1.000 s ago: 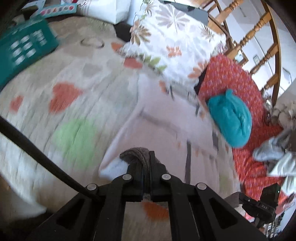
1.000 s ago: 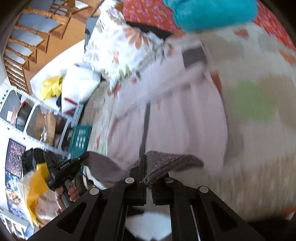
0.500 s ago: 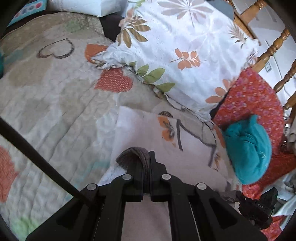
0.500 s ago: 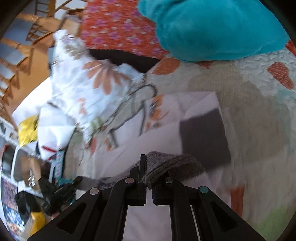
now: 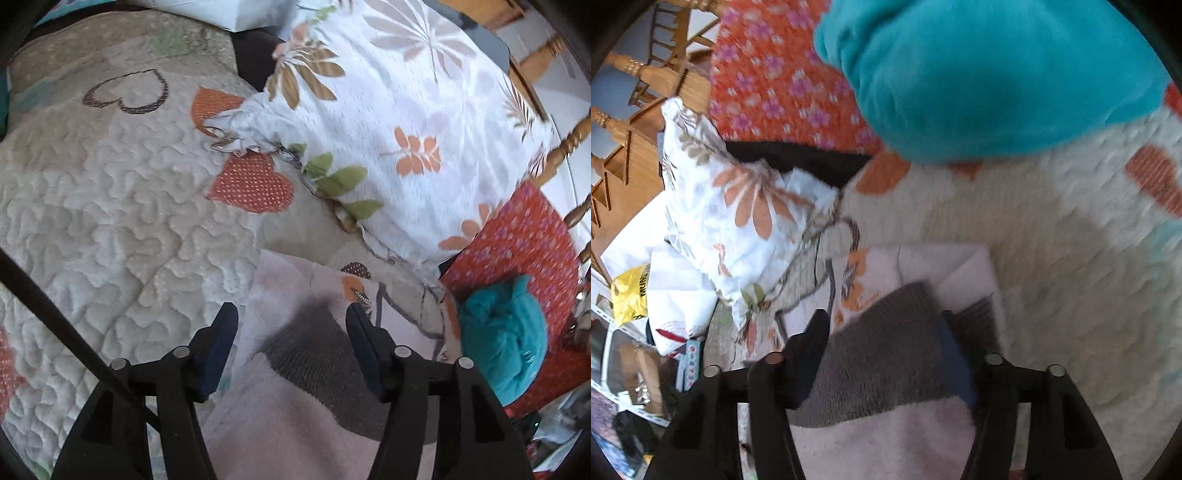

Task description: Fold small clothes

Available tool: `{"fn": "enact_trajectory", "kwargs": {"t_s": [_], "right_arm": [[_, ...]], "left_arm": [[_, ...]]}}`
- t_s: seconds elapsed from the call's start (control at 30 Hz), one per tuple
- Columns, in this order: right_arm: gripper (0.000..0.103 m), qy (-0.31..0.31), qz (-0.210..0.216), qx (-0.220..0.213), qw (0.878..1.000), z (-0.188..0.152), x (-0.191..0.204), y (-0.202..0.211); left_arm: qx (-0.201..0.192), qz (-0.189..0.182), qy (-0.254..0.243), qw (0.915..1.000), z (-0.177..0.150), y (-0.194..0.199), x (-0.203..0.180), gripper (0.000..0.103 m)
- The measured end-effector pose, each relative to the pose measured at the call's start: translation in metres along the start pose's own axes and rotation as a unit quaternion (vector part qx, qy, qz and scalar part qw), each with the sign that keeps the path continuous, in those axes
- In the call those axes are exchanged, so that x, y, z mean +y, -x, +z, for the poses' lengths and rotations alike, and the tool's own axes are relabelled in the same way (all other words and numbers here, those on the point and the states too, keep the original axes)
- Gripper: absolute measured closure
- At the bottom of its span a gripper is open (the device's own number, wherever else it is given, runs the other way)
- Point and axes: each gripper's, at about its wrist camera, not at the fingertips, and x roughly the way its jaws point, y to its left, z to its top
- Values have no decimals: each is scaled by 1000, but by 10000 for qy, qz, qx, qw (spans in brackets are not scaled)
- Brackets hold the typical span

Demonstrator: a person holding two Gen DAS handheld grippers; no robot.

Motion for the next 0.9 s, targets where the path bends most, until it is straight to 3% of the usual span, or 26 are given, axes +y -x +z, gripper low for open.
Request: {"fn": "enact_trajectory", "kwargs": {"t_s": [0.07,0.17,0.27,0.37,0.63,0.73,0.9], "right_arm": [[37,83,-53,-34,9999,2,1,8],[37,193,-227,-14,9996,1,0,21],[36,312,-367,108,9988,-4,-3,31],[36,378,-481,300,9977,-15,-12,39],[35,360,-507,876,9942,-62,-28,44],[35,399,-596,1063,9917,-78,-33,38],[32,434,-344,1143,9919,-96,-30,30]], "left_arm": [[40,86,-37,9999,1,5,3,43],[90,285,-471,9984,-4,16,4,43],[141,574,-1022,9930,-16,26,10,39],[432,667,-1331,9879,-28,31,25,39],[1249,453,-1555,9789,-53,28,64,37],[1294,291,-1574,9786,-58,30,69,33],[1508,-210,-1471,9773,-64,27,64,28]]}}
